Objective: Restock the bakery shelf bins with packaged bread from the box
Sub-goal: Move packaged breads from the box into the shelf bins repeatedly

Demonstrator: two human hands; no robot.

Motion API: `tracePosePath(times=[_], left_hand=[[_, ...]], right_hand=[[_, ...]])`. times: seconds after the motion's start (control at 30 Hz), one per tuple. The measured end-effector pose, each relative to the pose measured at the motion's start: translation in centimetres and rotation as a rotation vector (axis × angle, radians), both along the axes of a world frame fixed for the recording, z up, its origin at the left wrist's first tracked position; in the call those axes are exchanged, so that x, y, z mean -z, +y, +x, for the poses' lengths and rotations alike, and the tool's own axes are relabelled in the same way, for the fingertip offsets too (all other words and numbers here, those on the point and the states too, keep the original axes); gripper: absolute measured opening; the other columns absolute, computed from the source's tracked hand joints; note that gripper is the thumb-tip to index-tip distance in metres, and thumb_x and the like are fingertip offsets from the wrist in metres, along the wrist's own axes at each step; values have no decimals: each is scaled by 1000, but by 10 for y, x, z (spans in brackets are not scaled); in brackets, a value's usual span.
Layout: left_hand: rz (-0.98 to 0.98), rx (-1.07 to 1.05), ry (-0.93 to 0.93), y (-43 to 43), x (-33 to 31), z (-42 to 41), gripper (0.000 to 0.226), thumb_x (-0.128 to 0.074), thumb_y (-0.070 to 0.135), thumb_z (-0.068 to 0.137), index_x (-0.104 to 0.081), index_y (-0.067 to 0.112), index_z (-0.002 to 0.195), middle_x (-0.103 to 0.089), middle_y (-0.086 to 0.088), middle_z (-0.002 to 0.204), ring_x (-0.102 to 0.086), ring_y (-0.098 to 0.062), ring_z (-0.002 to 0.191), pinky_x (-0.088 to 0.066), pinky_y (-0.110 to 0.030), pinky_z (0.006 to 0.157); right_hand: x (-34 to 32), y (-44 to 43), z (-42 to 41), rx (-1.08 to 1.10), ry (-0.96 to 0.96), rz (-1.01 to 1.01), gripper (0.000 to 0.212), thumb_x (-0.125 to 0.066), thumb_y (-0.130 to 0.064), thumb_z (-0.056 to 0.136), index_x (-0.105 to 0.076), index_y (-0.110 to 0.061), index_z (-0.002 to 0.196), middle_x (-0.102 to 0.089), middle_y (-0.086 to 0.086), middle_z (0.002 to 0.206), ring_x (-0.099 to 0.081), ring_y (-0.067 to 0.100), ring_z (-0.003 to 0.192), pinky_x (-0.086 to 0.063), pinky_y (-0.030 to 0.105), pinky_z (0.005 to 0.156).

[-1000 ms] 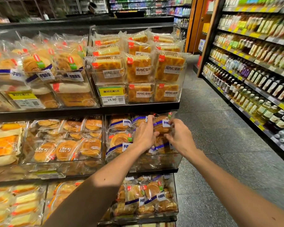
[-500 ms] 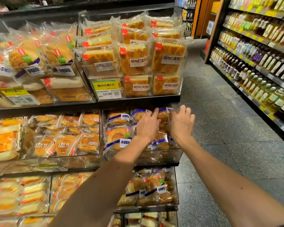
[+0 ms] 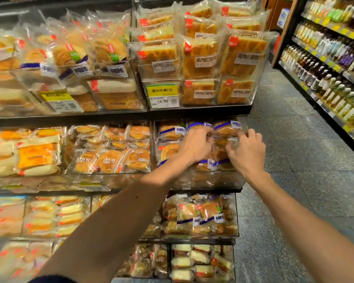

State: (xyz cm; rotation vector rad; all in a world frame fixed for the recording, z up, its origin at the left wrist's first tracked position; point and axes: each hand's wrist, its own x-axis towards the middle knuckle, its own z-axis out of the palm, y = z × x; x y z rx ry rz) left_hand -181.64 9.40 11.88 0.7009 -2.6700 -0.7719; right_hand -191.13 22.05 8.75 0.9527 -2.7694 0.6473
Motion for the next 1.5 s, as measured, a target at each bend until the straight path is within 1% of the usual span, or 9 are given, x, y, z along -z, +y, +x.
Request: tracePosePath(times=[0.1, 0.27, 0.43, 0.6, 0.73, 0.87, 1.03, 1.27, 1.5], left_hand=[[-51, -19, 59, -12, -28, 52, 12, -58, 19, 93, -69, 18, 94, -64, 4, 81, -58, -16, 77, -53, -40, 77], [-190, -88, 109, -50, -71, 220, 9, -62, 24, 92, -68, 20, 96, -62, 6, 78, -59, -19, 80, -51, -39, 77], [-236, -314, -131, -86, -84, 468, 36, -65, 32, 92, -62, 21, 127, -65, -3, 122, -55, -19, 114, -36, -22, 95], [-255, -699, -311, -81, -75, 728, 53, -61, 42, 88, -59, 14, 133, -62, -13, 125, -59, -36, 115, -41, -39, 96], [-144, -1064, -392, -54, -68, 896, 55, -65, 39, 92, -49, 26, 142, -51, -4, 143, -45, -27, 131, -38, -33, 103], [-30, -1326, -427, -47, -50, 1022, 55, -63, 35, 94, -44, 26, 145, -44, -4, 146, -43, -29, 131, -41, -35, 100], [113, -1563, -483, -77, 5, 1170, 60, -66, 40, 90, -42, 23, 142, -53, -9, 136, -55, -32, 121, -47, -43, 95], [369, -1761, -446, -156, 62, 1331, 61, -59, 47, 92, -40, 24, 146, -48, -10, 143, -42, -31, 133, -42, -45, 105], [580, -1911, -351, -189, 111, 1459, 52, -61, 40, 94, -47, 19, 140, -54, -13, 138, -48, -32, 128, -41, -39, 105]], right_hand=[[-23, -13, 47, -103, -53, -54, 35, -66, -32, 89, -63, -6, 114, -58, 19, 114, -49, 39, 109, -44, 48, 88], [-65, -65, 185, -447, -88, -30, 40, -71, -34, 85, -64, -14, 119, -63, 12, 109, -57, 35, 108, -44, 40, 87], [-87, -130, 395, -878, -107, 65, 61, -70, -47, 85, -53, -21, 137, -57, 10, 128, -54, 32, 121, -47, 44, 98], [-87, -194, 620, -1313, -76, 206, 66, -64, -54, 87, -43, -29, 144, -48, 5, 140, -46, 29, 132, -40, 36, 103], [-76, -233, 785, -1564, -75, 239, 80, -51, -75, 72, -53, -30, 138, -58, 3, 131, -55, 29, 122, -46, 40, 97], [-57, -265, 933, -1772, 11, 311, 61, -62, -53, 86, -51, -23, 138, -56, 9, 130, -54, 32, 120, -44, 40, 97], [-25, -317, 1102, -1948, 36, 438, 61, -61, -54, 88, -48, -24, 139, -53, 7, 130, -51, 32, 124, -43, 38, 98], [26, -410, 1292, -2042, -45, 619, 59, -59, -51, 92, -45, -22, 141, -51, 4, 139, -48, 26, 129, -44, 40, 102], [72, -459, 1434, -2054, -101, 800, 58, -57, -43, 97, -41, -16, 146, -49, 10, 144, -45, 30, 133, -40, 39, 106]])
